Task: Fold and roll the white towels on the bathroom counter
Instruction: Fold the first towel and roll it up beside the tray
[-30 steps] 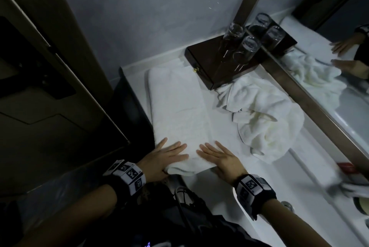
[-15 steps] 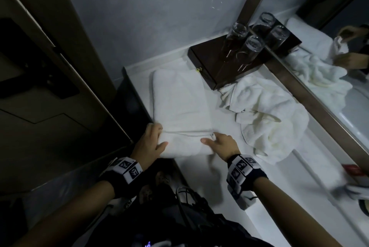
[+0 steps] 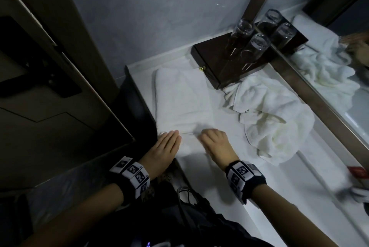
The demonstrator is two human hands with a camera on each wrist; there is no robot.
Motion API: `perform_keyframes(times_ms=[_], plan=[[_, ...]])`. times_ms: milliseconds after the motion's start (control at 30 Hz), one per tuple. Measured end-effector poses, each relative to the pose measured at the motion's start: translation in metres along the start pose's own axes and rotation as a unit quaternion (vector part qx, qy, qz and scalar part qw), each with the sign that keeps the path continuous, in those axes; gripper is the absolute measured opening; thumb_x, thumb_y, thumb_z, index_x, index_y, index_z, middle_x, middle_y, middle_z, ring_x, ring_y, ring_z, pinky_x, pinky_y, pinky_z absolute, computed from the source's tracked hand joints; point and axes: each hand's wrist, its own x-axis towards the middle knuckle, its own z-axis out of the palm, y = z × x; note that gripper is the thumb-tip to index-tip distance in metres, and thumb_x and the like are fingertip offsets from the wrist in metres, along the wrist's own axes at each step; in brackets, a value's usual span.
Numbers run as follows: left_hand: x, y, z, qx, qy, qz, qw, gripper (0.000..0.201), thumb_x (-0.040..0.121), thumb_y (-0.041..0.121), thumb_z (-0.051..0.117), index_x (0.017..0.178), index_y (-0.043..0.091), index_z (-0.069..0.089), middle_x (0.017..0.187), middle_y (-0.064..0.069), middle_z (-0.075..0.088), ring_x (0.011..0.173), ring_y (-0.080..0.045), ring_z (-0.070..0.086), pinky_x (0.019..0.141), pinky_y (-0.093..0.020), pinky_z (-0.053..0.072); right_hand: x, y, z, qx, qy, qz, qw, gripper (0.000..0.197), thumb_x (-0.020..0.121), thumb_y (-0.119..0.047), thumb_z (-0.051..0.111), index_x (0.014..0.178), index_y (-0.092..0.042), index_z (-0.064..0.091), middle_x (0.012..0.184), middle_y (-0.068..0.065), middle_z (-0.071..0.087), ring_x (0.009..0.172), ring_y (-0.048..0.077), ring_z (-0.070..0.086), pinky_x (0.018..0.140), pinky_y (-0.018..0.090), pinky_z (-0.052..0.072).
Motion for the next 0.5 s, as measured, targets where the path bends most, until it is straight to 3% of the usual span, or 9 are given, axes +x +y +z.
perform_keyframes(times_ms=[33, 100, 200, 233, 300, 367, 400, 433, 500], plan=[[0.003, 0.002, 0.002, 0.015, 0.011, -0.018, 1.0, 0.057, 0.093, 0.001, 0.013, 0.111, 0.006, 0.067, 0.115, -0.011, 0.068, 0.107, -0.022, 0.065, 0.088, -0.031, 0.055, -0.003, 0.003, -0.004, 0.026, -0.039, -0.023, 0.999, 0.029, 0.072, -0.007, 0.077, 0.099, -0.006, 0.069, 0.1, 0.01, 0.069, 0.09, 0.028, 0.067, 0.084, 0.033, 0.042], [0.007, 0.006, 0.004, 0.06, 0.019, -0.037, 0.997, 0.061, 0.095, -0.001, 0.01, 0.107, 0.008, 0.069, 0.11, -0.009, 0.071, 0.103, -0.019, 0.067, 0.085, -0.028, 0.056, -0.006, 0.012, -0.011, 0.089, -0.105, 0.003, 0.99, 0.037, 0.078, -0.02, 0.074, 0.111, -0.006, 0.067, 0.115, 0.009, 0.067, 0.108, 0.027, 0.063, 0.095, 0.036, 0.047], [0.007, 0.006, 0.005, 0.033, 0.018, -0.038, 0.999, 0.061, 0.093, -0.004, 0.011, 0.103, 0.006, 0.071, 0.105, -0.01, 0.072, 0.099, -0.02, 0.068, 0.083, -0.029, 0.057, -0.007, 0.015, -0.017, 0.101, -0.158, 0.017, 0.982, 0.053, 0.071, -0.019, 0.079, 0.119, -0.006, 0.062, 0.127, 0.009, 0.061, 0.122, 0.026, 0.054, 0.106, 0.042, 0.041], [0.01, 0.005, -0.001, -0.004, 0.009, -0.044, 0.999, 0.056, 0.092, -0.006, 0.016, 0.102, 0.004, 0.071, 0.105, -0.012, 0.072, 0.098, -0.021, 0.069, 0.083, -0.03, 0.057, -0.007, 0.016, -0.017, 0.09, -0.158, 0.006, 0.983, 0.053, 0.069, -0.014, 0.079, 0.119, -0.006, 0.063, 0.127, 0.009, 0.061, 0.121, 0.027, 0.055, 0.104, 0.043, 0.043], [0.013, 0.003, -0.009, -0.077, -0.012, -0.044, 0.996, 0.036, 0.08, -0.007, 0.043, 0.108, -0.004, 0.065, 0.113, -0.021, 0.066, 0.105, -0.025, 0.066, 0.089, -0.032, 0.054, -0.006, 0.017, -0.016, 0.099, -0.16, 0.034, 0.981, 0.05, 0.071, -0.011, 0.076, 0.119, -0.01, 0.063, 0.128, 0.005, 0.061, 0.119, 0.024, 0.057, 0.1, 0.038, 0.047], [0.012, -0.008, -0.003, -0.196, -0.015, -0.08, 0.977, 0.055, 0.076, -0.008, 0.054, 0.13, -0.005, 0.046, 0.14, -0.022, 0.044, 0.13, -0.025, 0.045, 0.111, -0.026, 0.032, -0.003, 0.019, -0.016, 0.154, -0.178, 0.12, 0.964, 0.049, 0.072, -0.016, 0.074, 0.119, -0.017, 0.062, 0.126, 0.001, 0.062, 0.115, 0.02, 0.057, 0.097, 0.029, 0.045], [0.01, -0.011, -0.005, -0.26, -0.034, -0.095, 0.96, 0.057, 0.079, -0.008, 0.053, 0.135, 0.0, 0.042, 0.146, -0.017, 0.038, 0.136, -0.023, 0.037, 0.114, -0.02, 0.021, -0.001, 0.022, -0.016, 0.195, -0.187, 0.163, 0.949, 0.047, 0.07, -0.015, 0.075, 0.116, -0.02, 0.064, 0.119, 0.001, 0.066, 0.11, 0.019, 0.06, 0.095, 0.027, 0.045], [0.008, -0.014, -0.006, -0.313, -0.034, -0.1, 0.944, 0.054, 0.08, -0.008, 0.053, 0.133, 0.003, 0.046, 0.143, -0.015, 0.042, 0.133, -0.024, 0.038, 0.111, -0.016, 0.02, 0.001, 0.024, -0.017, 0.242, -0.193, 0.197, 0.93, 0.044, 0.068, -0.013, 0.076, 0.11, -0.022, 0.067, 0.111, 0.0, 0.069, 0.103, 0.016, 0.063, 0.092, 0.025, 0.047], [0.006, -0.019, -0.009, -0.388, -0.014, -0.114, 0.915, 0.044, 0.08, -0.004, 0.059, 0.123, 0.006, 0.058, 0.123, -0.015, 0.053, 0.118, -0.025, 0.051, 0.101, -0.015, 0.031, 0.004, 0.03, -0.02, 0.33, -0.201, 0.245, 0.889, 0.038, 0.066, -0.011, 0.078, 0.101, -0.024, 0.07, 0.1, -0.004, 0.072, 0.094, 0.011, 0.065, 0.086, 0.02, 0.05]])
